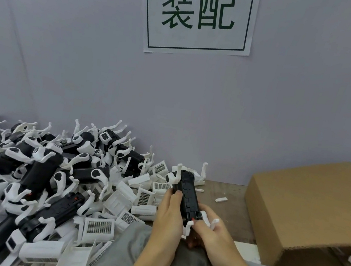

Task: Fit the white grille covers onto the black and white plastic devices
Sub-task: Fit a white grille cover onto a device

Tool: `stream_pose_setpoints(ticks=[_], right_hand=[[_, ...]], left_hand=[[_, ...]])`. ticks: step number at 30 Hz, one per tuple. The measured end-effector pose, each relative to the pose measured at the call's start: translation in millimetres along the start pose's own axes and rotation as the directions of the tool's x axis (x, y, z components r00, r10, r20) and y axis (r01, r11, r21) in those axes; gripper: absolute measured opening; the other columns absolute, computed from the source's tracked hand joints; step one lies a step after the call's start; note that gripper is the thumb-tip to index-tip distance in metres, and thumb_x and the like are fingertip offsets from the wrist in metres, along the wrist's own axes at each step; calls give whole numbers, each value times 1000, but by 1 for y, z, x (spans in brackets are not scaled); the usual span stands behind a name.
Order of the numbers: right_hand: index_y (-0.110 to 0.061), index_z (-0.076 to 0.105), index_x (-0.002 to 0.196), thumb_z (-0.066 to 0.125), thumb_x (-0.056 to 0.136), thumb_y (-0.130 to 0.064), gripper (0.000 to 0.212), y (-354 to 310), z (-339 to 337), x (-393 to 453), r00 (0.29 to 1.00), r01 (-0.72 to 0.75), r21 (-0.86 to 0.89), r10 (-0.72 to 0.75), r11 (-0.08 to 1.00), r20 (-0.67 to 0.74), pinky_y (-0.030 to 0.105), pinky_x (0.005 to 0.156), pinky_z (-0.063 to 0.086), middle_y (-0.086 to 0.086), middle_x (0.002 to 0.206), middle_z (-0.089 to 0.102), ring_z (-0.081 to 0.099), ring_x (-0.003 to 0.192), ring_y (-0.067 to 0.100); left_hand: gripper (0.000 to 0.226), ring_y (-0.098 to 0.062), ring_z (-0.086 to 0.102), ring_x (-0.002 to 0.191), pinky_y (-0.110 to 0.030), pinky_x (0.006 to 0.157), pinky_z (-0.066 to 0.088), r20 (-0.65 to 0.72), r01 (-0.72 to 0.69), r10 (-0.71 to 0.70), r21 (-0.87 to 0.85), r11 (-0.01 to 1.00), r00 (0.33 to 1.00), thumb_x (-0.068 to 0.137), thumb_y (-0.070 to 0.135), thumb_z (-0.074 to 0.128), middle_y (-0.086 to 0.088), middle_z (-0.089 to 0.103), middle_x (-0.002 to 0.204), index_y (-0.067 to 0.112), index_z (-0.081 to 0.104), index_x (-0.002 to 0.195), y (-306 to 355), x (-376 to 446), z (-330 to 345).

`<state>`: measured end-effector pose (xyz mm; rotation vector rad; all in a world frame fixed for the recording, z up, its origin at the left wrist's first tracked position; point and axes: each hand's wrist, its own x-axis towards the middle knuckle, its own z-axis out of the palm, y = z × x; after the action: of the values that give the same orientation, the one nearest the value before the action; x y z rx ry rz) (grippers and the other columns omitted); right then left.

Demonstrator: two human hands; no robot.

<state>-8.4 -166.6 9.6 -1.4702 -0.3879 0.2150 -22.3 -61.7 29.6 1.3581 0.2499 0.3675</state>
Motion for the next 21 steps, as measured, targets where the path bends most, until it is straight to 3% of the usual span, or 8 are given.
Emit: stream_pose_setpoints(ticks=[2, 7, 11, 14, 18, 21], right_hand=[[-22, 61, 128, 51, 98, -2, 37, 0, 0, 0, 1000, -2, 22, 2, 1000, 11, 28, 61, 47, 6, 76, 64, 54, 66, 17], [-21, 64, 123, 53, 99, -8, 29, -3, 2, 0, 1000, -15, 110, 14, 994, 3, 27, 57, 46, 3, 85, 71, 53, 60, 14], [-17, 63, 121, 52, 96, 2, 34, -2, 2, 1, 999, -30, 162, 28, 986, 17, 26, 57, 40, 8, 82, 65, 51, 65, 16], [-16, 63, 121, 63, 80, -10, 42, -1, 2, 2, 999, -32, 180, 25, 983, 37, 26, 57, 40, 9, 80, 62, 51, 66, 17], [-19, 63, 121, 55, 65, -16, 57, 4, -1, 6, 998, -38, 149, 30, 988, 60, 28, 58, 43, 5, 73, 62, 51, 62, 17], [-19, 62, 121, 54, 67, -19, 55, 5, -2, 6, 998, -25, 114, 19, 993, 57, 28, 58, 42, 3, 69, 61, 49, 59, 16]], left_hand=[[34, -32, 66, 96, -60, 90, 50, 9, -1, 1, 5, 1000, 1000, 102, 34, 42, 11, 65, 70, 35, 66, 79, -3, 1, 0], [36, -4, 65, 84, -32, 82, 49, 26, -40, 40, -4, 999, 999, 102, 26, 42, 18, 68, 75, 39, 70, 83, -5, 4, 1], [37, -2, 63, 78, -32, 81, 48, -3, -25, 25, 5, 1000, 1000, 102, 28, 43, 19, 66, 70, 38, 69, 77, -7, 4, -1], [35, -4, 63, 75, -31, 76, 48, -14, -7, 7, 6, 1000, 1000, 102, 27, 44, 15, 65, 67, 25, 68, 77, -5, 5, -1], [29, -25, 64, 90, -51, 93, 49, -3, 32, -33, -67, 997, 999, 102, 26, 45, -6, 66, 85, 16, 67, 85, -1, 3, -1], [28, -12, 65, 80, -39, 81, 51, 17, -19, 20, -52, 998, 1000, 103, 24, 44, 3, 66, 77, 15, 66, 86, -4, 3, -1]])
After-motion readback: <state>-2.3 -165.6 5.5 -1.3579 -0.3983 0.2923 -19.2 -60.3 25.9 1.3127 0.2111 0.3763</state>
